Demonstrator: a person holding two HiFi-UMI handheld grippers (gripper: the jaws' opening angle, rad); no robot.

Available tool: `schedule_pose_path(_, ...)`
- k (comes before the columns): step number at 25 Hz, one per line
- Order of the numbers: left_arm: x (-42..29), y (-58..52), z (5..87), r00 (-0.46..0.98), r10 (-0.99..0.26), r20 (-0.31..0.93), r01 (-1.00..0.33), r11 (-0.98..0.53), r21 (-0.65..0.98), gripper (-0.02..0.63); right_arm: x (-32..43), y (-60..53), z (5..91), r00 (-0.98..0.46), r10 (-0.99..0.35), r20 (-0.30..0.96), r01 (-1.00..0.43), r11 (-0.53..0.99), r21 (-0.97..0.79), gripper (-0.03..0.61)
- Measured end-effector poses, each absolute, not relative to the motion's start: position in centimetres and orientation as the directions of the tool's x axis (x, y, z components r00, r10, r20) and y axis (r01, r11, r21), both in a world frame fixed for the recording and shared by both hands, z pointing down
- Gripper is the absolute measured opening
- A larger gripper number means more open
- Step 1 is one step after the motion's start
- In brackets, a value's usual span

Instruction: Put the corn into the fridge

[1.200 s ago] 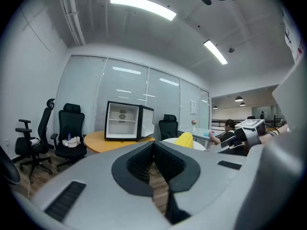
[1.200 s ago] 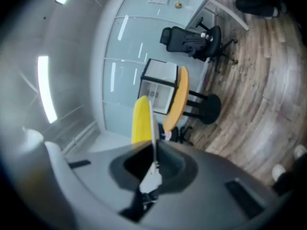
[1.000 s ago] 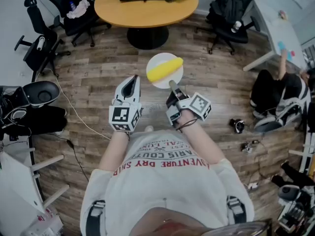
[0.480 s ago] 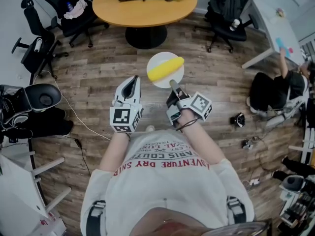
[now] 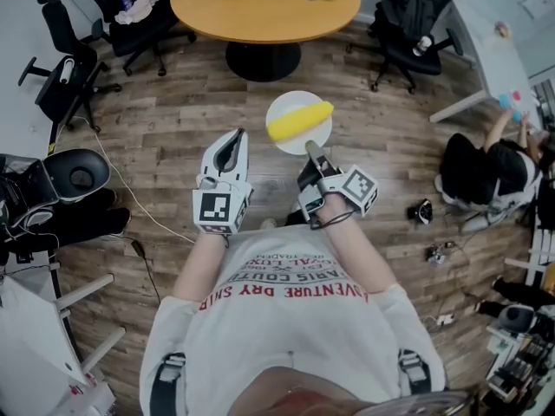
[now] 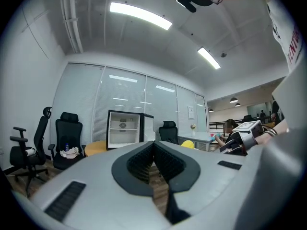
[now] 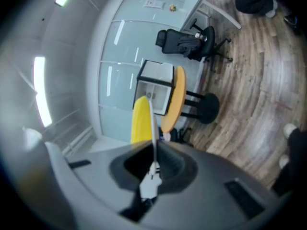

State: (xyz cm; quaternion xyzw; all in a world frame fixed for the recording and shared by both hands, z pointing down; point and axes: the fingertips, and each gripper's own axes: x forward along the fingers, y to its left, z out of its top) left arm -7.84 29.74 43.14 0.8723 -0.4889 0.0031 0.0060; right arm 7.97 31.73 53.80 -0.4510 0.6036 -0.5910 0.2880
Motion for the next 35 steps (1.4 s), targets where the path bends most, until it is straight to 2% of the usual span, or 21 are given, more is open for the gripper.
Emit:
schedule_pose_path(15, -7.3, 18.9, 44.3, 0.417, -0.909, 0.025, -0.909, -0.416, 0.03, 0.029, 9.4, 18.5, 54.6, -0.516, -0.844, 0.147, -0.184, -0.058, -0.981, 0.035)
schedule_pose_path(26, -3.0, 5.5, 44.4, 0.346, -0.938, 0.03, -0.937, -0.344, 0.06, 0.028, 13.0, 4.5, 54.2, -0.609, -0.776, 0.163, -0.22, -0.032, -0.975, 0.035)
schedule_pose_path(35, 0.1, -2.0, 45.4, 0.344, -0.938, 0.051, -0.938, -0.341, 0.066, 0.028, 15.9, -3.2, 54.7, -0.616, -0.767, 0.18, -0.233, -0.041, -0.972, 0.035)
